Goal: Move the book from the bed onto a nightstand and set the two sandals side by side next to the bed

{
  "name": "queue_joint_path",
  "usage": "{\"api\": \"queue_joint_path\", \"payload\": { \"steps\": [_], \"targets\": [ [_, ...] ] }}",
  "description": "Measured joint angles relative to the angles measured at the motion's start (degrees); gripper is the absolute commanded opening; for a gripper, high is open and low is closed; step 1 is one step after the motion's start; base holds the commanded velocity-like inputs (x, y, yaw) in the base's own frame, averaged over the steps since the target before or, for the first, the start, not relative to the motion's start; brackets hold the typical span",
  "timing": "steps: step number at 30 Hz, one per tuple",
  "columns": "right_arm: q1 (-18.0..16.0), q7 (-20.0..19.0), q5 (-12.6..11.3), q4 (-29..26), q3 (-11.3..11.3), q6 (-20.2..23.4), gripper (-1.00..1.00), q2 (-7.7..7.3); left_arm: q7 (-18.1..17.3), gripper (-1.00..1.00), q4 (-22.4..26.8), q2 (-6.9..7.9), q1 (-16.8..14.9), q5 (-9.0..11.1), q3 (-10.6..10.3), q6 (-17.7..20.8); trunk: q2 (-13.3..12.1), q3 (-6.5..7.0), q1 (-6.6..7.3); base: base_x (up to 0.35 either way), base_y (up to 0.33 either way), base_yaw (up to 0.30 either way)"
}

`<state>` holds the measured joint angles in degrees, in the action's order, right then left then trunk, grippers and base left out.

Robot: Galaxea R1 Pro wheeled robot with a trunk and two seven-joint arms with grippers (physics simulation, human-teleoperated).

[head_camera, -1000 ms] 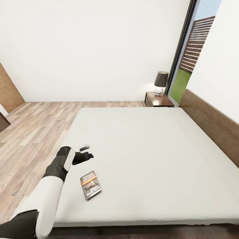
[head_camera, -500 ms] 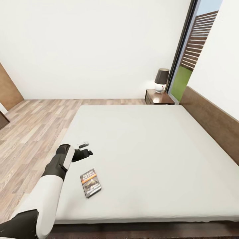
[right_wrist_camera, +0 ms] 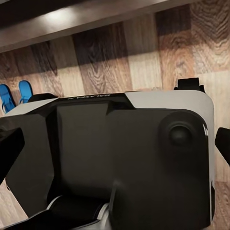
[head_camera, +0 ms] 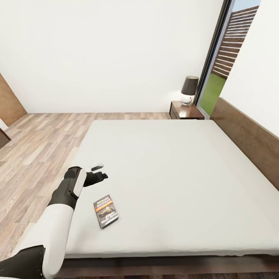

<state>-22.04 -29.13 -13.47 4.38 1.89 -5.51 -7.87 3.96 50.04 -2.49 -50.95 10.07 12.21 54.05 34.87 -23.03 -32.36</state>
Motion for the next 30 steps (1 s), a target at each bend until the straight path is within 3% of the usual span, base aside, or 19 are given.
{"api": "queue_joint_path", "payload": {
  "steps": [30],
  "targets": [
    [0.0,0.0,0.0,0.0,0.0,0.0,1.00,-0.21,-0.1,1.00,0.0,0.17,0.0,0.0,0.1,0.1,0.0,-2.69,0.00,0.000,0.000,0.000]
  ]
}}
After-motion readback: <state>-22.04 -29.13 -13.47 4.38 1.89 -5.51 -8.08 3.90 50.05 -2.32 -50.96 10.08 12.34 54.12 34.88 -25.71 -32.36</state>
